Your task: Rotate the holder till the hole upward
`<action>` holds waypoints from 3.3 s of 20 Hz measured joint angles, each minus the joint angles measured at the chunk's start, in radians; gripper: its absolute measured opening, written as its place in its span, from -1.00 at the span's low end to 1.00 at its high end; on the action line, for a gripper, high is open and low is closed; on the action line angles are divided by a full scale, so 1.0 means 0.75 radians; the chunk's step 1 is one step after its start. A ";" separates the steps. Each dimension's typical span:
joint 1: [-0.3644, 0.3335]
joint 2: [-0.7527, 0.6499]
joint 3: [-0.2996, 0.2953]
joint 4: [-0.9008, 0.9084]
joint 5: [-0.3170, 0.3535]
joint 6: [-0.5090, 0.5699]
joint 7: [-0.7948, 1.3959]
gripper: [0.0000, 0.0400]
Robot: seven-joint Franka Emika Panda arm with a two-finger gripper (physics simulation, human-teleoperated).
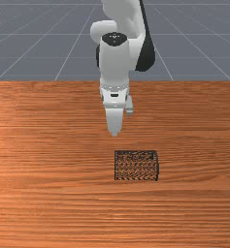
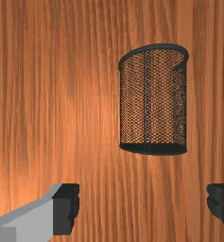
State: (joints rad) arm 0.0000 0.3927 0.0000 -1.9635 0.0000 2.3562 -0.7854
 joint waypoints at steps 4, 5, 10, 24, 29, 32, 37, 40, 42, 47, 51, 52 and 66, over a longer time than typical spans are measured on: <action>0.000 0.000 0.000 0.000 0.000 0.000 0.000 -0.73; 0.000 0.000 0.000 0.000 0.000 0.000 0.000 -0.83; 0.016 0.224 0.001 0.130 -0.005 0.339 0.004 0.87; 0.223 0.249 -0.047 0.180 -0.025 0.313 0.362 1.00; 0.398 0.307 -0.092 0.284 -0.055 0.249 0.649 1.00; 0.534 0.387 -0.122 0.430 -0.068 0.160 0.882 1.00; 0.528 0.467 -0.024 0.561 -0.062 0.064 0.691 1.00; 0.521 0.547 -0.016 0.597 -0.056 0.089 0.686 1.00; 0.519 0.606 -0.013 0.617 -0.056 0.124 0.687 1.00; 0.579 0.666 -0.080 0.592 -0.116 0.236 0.757 1.00; 0.706 0.781 -0.213 0.741 -0.228 0.112 0.882 1.00; 0.733 0.807 -0.244 0.786 -0.253 0.069 0.906 0.99; 0.959 1.056 -0.498 1.251 -0.494 -0.540 1.007 1.00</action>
State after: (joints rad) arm 0.7190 1.1845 -0.3738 -1.0252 -0.3703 1.9514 -0.0303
